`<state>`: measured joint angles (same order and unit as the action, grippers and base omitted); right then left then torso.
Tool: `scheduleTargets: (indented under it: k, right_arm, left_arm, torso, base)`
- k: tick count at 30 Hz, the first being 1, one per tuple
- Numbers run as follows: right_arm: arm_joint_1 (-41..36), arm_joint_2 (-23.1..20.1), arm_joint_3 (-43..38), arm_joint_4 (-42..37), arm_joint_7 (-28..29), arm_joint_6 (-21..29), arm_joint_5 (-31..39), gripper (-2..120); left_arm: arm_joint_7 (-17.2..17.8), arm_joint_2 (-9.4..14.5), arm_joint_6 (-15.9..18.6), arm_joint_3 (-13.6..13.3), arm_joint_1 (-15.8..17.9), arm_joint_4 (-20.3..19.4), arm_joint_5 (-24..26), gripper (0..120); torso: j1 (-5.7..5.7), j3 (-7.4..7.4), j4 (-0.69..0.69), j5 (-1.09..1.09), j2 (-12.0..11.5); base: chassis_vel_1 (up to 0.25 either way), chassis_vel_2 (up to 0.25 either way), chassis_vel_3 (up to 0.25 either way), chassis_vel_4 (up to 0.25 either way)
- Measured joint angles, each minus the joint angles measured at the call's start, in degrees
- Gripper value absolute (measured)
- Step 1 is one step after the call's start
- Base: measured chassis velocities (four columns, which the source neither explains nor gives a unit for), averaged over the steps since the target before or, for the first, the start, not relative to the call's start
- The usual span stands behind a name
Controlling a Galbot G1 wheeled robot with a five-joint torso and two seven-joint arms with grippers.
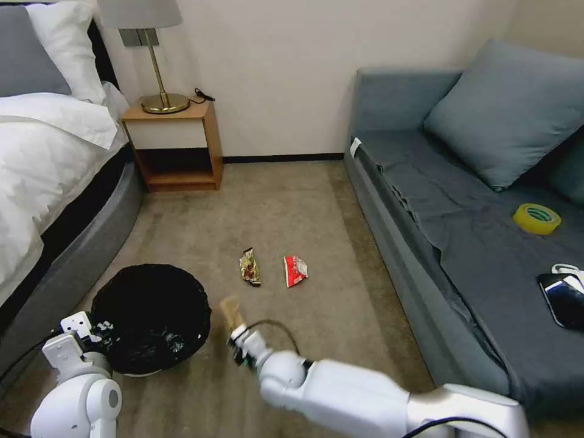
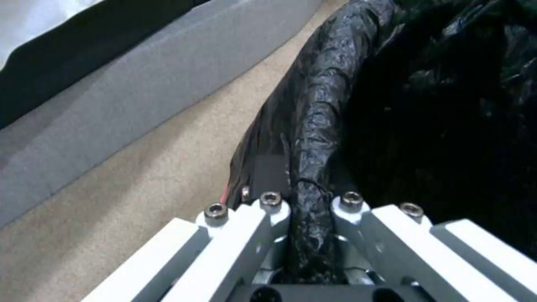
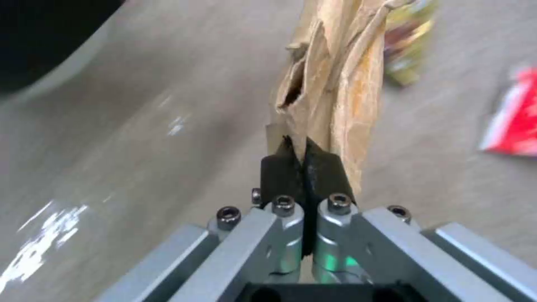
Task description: Pick up the trash bin, then pick up the garbage on the floor and place it into the trash bin.
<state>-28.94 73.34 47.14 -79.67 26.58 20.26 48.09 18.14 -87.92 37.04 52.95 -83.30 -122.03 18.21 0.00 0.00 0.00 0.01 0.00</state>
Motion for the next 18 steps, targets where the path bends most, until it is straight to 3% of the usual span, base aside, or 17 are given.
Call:
scheduleTargets:
  k: [5,9,12,18]
  right_arm:
    - [1.8,-4.3,-4.3,-6.7,0.3,0.6,2.7,0]
    - [2.4,-5.1,-6.8,-13.9,1.3,1.5,6.1,0]
    - [2.4,-2.8,-7.3,-19.8,2.5,0.5,10.4,0]
    - [2.7,0.8,-4.0,-22.5,3.6,-1.9,12.7,0]
  left_arm:
    - [0.0,0.2,0.0,-0.4,0.1,0.6,0.0,3]
    - [0.0,0.1,0.0,-1.4,0.2,1.2,-0.4,3]
    - [0.0,-0.3,0.0,-2.4,0.4,1.3,-0.8,3]
    - [0.0,-0.6,0.0,-3.1,0.6,1.4,-1.2,3]
  torso:
    - [0.00,0.00,-0.01,-0.01,0.0]
    - [0.00,0.00,-0.01,-0.01,0.0]
    - [0.00,0.00,0.00,0.00,0.0]
    - [0.00,0.00,0.01,-0.01,0.0]
  base:
    - [0.000,0.000,0.000,0.000]
    - [0.000,0.000,0.000,0.000]
    - [0.000,0.000,0.000,0.000]
    - [0.000,0.000,0.000,0.000]
